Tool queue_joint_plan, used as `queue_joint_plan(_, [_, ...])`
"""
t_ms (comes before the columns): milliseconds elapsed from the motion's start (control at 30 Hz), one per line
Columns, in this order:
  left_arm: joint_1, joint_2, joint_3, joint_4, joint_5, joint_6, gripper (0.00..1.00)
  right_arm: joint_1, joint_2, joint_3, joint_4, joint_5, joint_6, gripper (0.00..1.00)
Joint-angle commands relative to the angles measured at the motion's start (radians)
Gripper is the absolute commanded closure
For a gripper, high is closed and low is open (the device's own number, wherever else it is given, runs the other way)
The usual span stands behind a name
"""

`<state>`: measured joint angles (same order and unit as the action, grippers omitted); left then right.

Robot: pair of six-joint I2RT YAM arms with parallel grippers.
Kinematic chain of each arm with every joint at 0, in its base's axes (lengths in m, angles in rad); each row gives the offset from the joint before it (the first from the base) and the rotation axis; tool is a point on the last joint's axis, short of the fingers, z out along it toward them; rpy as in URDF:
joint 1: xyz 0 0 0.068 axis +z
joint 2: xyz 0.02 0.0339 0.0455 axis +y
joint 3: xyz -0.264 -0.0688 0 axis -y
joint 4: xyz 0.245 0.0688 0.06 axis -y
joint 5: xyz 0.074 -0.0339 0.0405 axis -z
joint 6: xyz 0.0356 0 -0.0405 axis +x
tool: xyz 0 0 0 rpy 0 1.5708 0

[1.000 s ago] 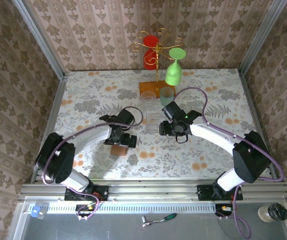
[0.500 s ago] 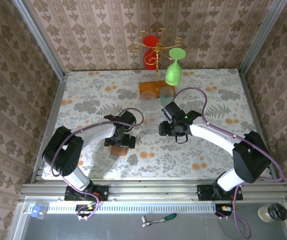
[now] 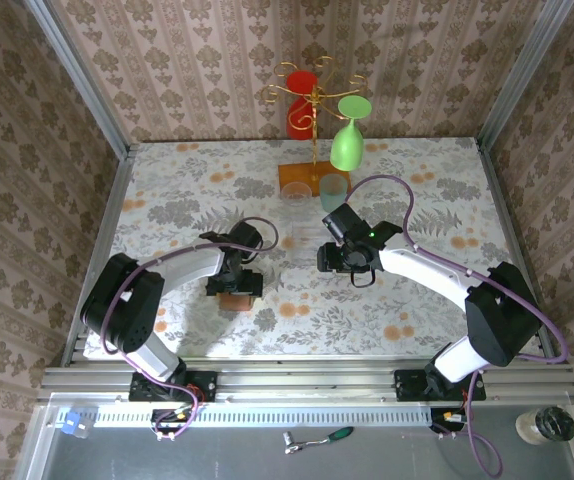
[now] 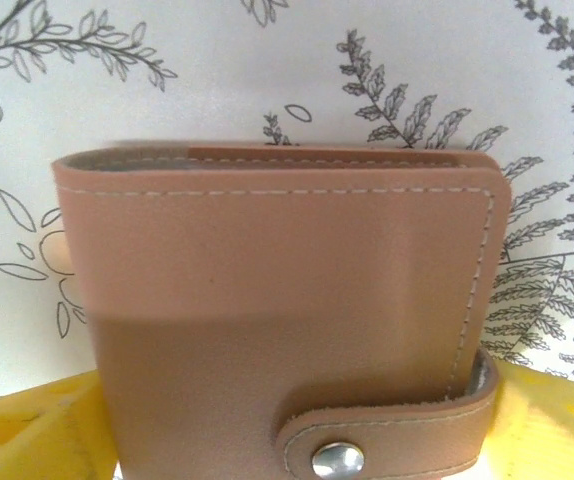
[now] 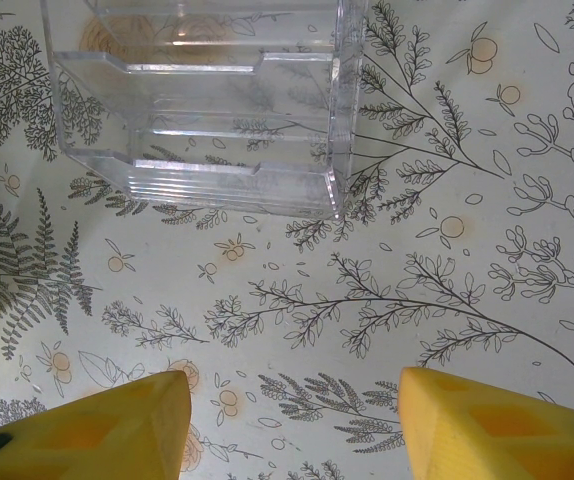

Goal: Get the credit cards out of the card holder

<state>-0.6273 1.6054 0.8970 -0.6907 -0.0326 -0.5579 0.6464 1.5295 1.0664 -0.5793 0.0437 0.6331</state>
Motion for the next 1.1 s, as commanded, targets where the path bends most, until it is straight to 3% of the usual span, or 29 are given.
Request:
queue_joint_plan(0, [-0.002,-0.014,0.018,-0.012,0.020,0.014,0.17,0.009,0.000,0.011,-0.014,0.001,0.016,0.42])
queue_joint_plan(867, [-0.289,0.105,0.153,0.124,0.142,-0.237,0.18,0.010,-0.003,0.005,-0.008,0.003,0.013,0.42])
queue_joint_plan(1067, [-0.337,0.109,0.138,0.160,0.161,-0.292,0.14,0.010,-0.001,0.017,-0.016,0.002,0.010,0.42])
